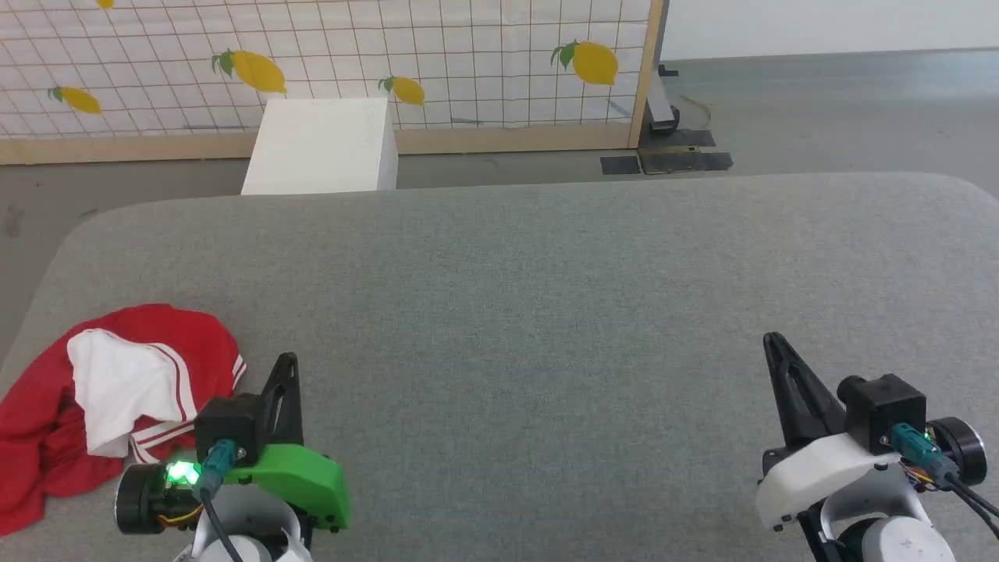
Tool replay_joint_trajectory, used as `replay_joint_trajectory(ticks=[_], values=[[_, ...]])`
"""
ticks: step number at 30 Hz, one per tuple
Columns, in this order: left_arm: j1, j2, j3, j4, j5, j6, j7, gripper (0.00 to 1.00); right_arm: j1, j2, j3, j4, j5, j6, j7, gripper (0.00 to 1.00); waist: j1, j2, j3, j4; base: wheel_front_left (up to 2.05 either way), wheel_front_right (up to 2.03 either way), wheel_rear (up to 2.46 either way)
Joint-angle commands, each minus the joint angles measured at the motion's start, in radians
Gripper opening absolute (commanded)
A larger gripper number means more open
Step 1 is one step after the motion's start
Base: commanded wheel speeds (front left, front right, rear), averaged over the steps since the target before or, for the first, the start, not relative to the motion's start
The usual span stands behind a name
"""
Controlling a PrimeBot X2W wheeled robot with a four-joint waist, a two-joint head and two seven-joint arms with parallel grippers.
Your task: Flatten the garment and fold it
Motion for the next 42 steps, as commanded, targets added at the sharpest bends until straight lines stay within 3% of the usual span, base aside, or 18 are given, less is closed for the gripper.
replay_joint_trajectory(ticks=[1, 17, 18, 42], values=[[0.011, -0.005, 0.002, -0.002, 0.013, 0.0, 0.001, 0.0, 0.011, 0.0, 0.001, -0.005, -0.006, -0.001, 0.0, 0.0, 0.0, 0.0, 0.0, 0.0, 0.0, 0.0, 0.0], [0.011, -0.005, 0.002, -0.002, 0.013, 0.0, 0.001, 0.0, 0.011, 0.0, 0.001, -0.005, -0.006, -0.001, 0.0, 0.0, 0.0, 0.0, 0.0, 0.0, 0.0, 0.0, 0.0], [0.0, 0.0, 0.0, 0.0, 0.0, 0.0, 0.0, 1.0, 0.0, 0.0, 0.0, 0.0, 0.0, 0.0, 0.0, 1.0, 0.0, 0.0, 0.0, 0.0, 0.0, 0.0, 0.0], [0.001, -0.001, -0.005, 0.029, -0.04, 0.001, -0.046, 1.0, 0.005, 0.0, -0.013, 0.046, 0.048, 0.0, -0.046, 1.0, 0.0, 0.0, 0.0, 0.019, 0.0, 0.0, 0.0]])
